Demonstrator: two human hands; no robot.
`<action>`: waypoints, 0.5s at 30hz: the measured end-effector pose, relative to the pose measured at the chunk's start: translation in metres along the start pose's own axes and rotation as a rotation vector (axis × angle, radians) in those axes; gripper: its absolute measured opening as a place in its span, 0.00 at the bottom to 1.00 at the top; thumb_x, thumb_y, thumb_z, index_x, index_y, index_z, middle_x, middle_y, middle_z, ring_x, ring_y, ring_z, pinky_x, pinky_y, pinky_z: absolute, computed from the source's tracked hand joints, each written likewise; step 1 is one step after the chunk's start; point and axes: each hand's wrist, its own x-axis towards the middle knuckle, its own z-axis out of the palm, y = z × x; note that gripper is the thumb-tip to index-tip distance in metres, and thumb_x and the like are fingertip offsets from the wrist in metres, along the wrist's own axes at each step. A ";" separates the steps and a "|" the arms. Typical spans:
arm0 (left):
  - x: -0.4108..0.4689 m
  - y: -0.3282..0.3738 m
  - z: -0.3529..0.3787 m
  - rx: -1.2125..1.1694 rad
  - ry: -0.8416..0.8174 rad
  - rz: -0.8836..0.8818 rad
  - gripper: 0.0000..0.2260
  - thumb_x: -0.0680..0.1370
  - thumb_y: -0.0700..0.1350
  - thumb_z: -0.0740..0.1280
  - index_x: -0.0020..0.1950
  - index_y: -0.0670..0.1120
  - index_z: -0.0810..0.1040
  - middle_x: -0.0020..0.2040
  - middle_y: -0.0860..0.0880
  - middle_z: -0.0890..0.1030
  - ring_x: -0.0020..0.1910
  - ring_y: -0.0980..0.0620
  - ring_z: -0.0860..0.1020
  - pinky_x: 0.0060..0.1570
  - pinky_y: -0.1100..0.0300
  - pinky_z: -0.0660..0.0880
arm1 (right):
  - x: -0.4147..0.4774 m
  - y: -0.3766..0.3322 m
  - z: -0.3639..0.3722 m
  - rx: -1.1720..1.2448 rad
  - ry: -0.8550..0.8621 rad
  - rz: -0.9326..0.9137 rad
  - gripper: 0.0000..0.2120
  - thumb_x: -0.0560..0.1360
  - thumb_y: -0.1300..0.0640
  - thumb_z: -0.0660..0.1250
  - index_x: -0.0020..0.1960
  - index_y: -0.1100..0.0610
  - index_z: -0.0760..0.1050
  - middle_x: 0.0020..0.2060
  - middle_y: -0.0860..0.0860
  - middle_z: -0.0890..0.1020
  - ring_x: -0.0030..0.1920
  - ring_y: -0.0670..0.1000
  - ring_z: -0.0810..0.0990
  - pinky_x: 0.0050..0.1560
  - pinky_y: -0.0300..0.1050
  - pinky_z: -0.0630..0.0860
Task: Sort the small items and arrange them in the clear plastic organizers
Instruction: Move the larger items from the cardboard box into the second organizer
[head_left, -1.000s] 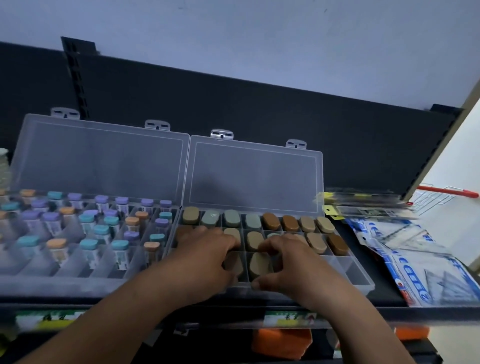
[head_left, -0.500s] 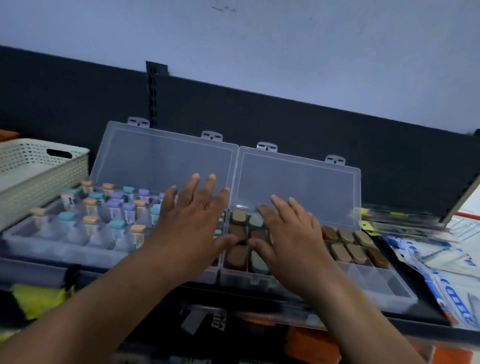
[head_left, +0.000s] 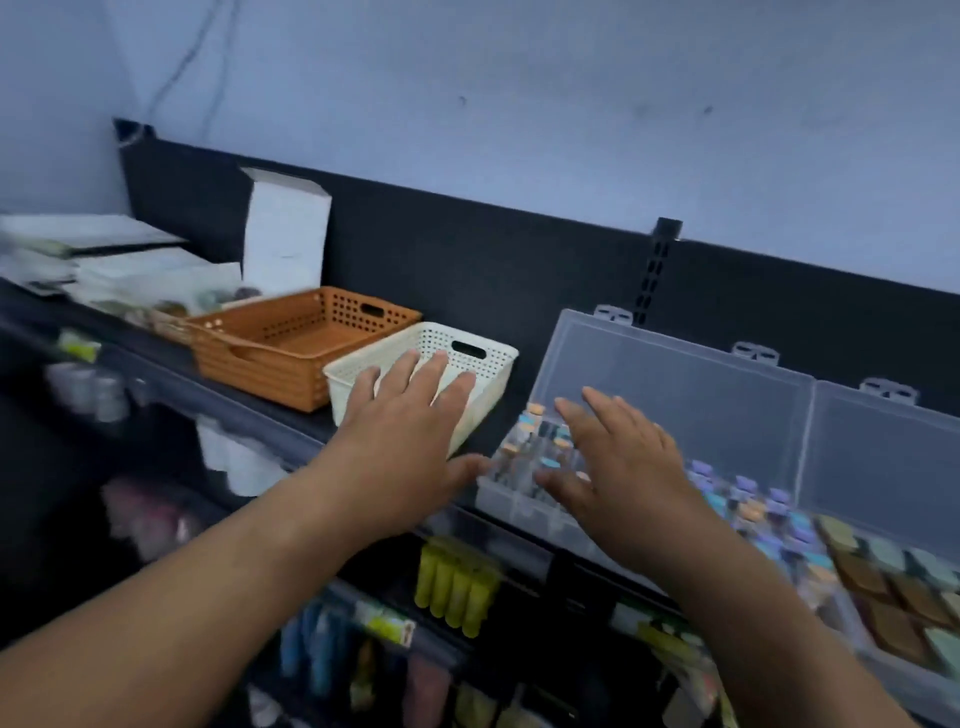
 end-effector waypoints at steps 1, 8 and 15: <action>-0.003 -0.017 -0.002 0.006 -0.007 -0.018 0.36 0.76 0.68 0.53 0.78 0.53 0.44 0.79 0.48 0.44 0.77 0.46 0.42 0.74 0.45 0.44 | 0.007 -0.016 0.002 0.009 0.000 -0.016 0.33 0.78 0.37 0.57 0.78 0.44 0.48 0.79 0.46 0.48 0.78 0.50 0.45 0.76 0.54 0.46; -0.028 -0.135 -0.017 -0.004 -0.069 -0.168 0.36 0.76 0.67 0.54 0.78 0.54 0.43 0.79 0.49 0.43 0.77 0.48 0.40 0.75 0.45 0.42 | 0.065 -0.128 0.018 0.008 -0.034 -0.191 0.34 0.77 0.36 0.57 0.78 0.45 0.49 0.78 0.48 0.51 0.78 0.51 0.48 0.76 0.54 0.50; -0.023 -0.218 -0.012 0.006 -0.080 -0.294 0.37 0.75 0.68 0.51 0.78 0.53 0.43 0.79 0.49 0.44 0.77 0.49 0.40 0.75 0.45 0.43 | 0.132 -0.194 0.026 0.039 -0.107 -0.328 0.34 0.77 0.37 0.58 0.78 0.45 0.49 0.78 0.47 0.50 0.78 0.50 0.48 0.77 0.52 0.49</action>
